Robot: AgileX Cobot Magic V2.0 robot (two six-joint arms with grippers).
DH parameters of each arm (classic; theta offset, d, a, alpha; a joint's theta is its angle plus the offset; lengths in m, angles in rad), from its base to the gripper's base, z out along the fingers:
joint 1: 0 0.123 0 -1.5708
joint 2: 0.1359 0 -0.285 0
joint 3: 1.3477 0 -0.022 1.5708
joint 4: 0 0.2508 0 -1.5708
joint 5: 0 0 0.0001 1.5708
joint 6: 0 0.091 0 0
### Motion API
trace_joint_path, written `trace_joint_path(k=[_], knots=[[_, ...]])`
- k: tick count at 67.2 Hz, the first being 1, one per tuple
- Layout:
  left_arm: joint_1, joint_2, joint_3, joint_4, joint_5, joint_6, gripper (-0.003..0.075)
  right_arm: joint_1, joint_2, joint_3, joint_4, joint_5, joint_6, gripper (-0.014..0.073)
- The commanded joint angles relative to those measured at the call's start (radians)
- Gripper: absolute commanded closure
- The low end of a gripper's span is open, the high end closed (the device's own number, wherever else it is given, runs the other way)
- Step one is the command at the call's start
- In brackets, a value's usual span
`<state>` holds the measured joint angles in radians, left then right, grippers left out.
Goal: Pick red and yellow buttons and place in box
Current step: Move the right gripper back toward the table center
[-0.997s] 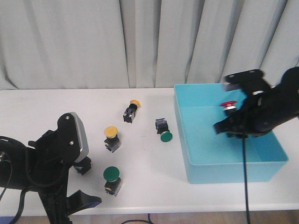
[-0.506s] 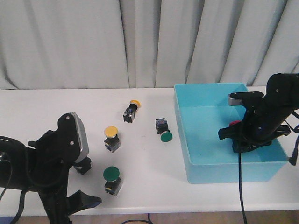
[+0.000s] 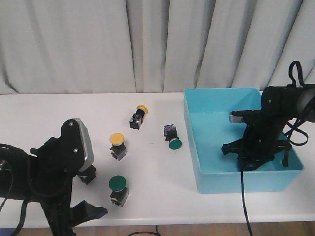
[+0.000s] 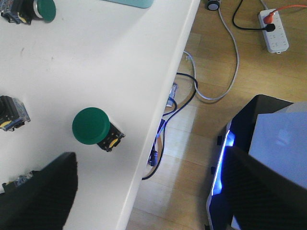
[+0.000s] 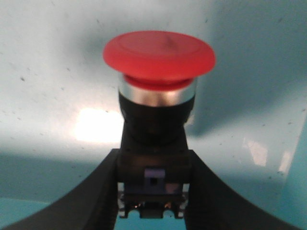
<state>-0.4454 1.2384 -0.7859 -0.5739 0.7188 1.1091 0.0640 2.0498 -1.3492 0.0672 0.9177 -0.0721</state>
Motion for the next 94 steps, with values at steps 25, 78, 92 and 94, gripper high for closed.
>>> trace_joint_path(k=[25, 78, 92, 94], knots=[[-0.004, -0.018, -0.026, -0.037, -0.032, -0.012, 0.0148, 0.0, -0.08, -0.071, 0.006, 0.061, -0.044, 0.0171], [-0.004, -0.018, -0.026, -0.037, -0.033, -0.012, 0.0148, 0.482, -0.835, 0.315, 0.07, -0.27, -0.056, 0.0172], [-0.004, -0.018, -0.026, -0.037, -0.054, -0.04, 0.015, 0.546, -0.918, 0.535, 0.073, -0.423, -0.102, 0.0172], [-0.004, -0.018, -0.026, -0.037, -0.081, -0.092, 0.0153, 0.546, -0.92, 0.552, 0.078, -0.431, -0.102, 0.0172]])
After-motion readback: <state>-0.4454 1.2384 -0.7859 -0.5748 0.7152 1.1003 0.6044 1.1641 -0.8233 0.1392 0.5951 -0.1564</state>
